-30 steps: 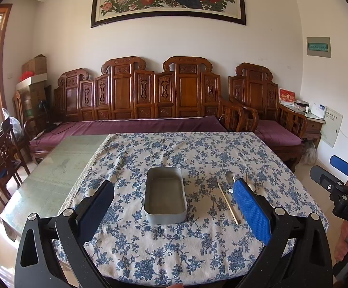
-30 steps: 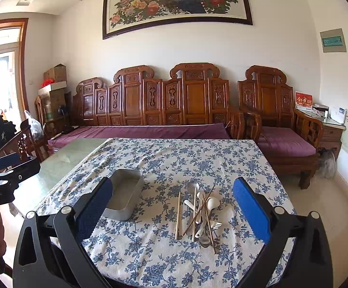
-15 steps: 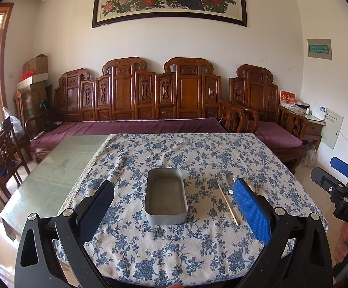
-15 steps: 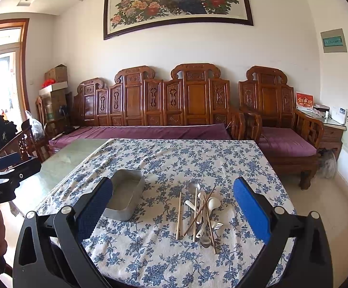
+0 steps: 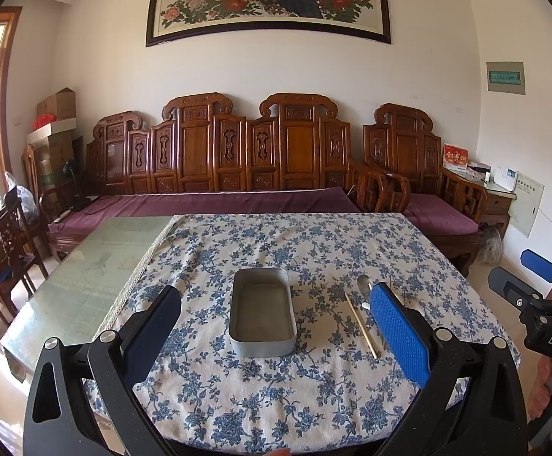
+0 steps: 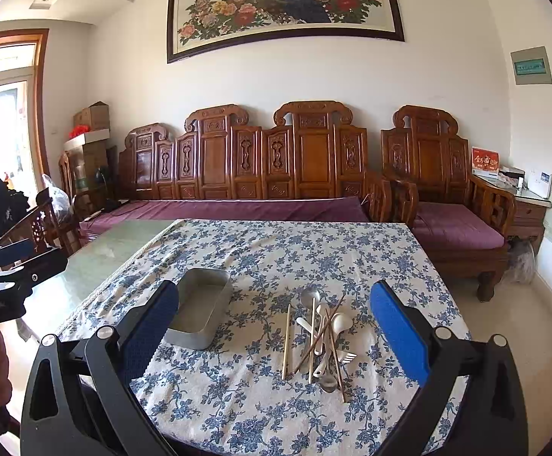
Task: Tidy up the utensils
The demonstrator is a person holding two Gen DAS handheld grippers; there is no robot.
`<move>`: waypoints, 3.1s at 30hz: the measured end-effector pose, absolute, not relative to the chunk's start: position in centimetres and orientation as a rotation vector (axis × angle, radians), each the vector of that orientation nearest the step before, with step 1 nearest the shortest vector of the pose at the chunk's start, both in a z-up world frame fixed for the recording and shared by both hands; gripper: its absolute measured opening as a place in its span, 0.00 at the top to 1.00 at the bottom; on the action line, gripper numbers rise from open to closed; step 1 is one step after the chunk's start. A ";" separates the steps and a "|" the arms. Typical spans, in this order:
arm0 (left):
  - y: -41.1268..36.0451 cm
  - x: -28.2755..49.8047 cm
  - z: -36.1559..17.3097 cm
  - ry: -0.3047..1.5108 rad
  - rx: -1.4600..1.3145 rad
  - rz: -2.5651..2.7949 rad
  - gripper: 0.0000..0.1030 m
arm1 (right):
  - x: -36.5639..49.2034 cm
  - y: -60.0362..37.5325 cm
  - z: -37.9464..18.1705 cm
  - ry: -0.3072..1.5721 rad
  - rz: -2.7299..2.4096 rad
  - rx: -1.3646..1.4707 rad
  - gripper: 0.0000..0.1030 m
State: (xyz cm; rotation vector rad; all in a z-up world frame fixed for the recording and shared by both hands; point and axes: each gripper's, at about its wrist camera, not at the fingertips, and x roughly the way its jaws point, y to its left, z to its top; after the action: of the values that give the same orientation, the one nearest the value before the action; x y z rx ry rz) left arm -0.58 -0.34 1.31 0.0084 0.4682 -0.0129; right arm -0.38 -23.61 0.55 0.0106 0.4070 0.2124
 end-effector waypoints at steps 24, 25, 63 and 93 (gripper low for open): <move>-0.8 -0.8 1.4 0.463 0.011 -0.014 0.07 | -0.4 -23.6 0.4 0.403 0.215 0.013 0.02; -0.7 -0.9 1.4 0.463 0.010 -0.014 0.07 | -0.4 -23.6 0.4 0.403 0.215 0.013 0.02; -4.8 7.6 -9.3 0.718 0.036 -0.217 0.07 | 7.0 -29.6 -11.9 0.691 0.211 -0.013 0.38; -6.1 13.2 -17.7 0.897 0.035 -0.271 0.07 | 20.4 -23.9 -25.1 1.029 0.221 -0.004 0.75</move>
State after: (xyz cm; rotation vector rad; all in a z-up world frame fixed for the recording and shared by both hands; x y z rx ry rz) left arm 13.18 -6.06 -17.66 0.0346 0.8967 -0.2713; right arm 20.44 -23.90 -25.06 -0.0037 1.0290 0.2209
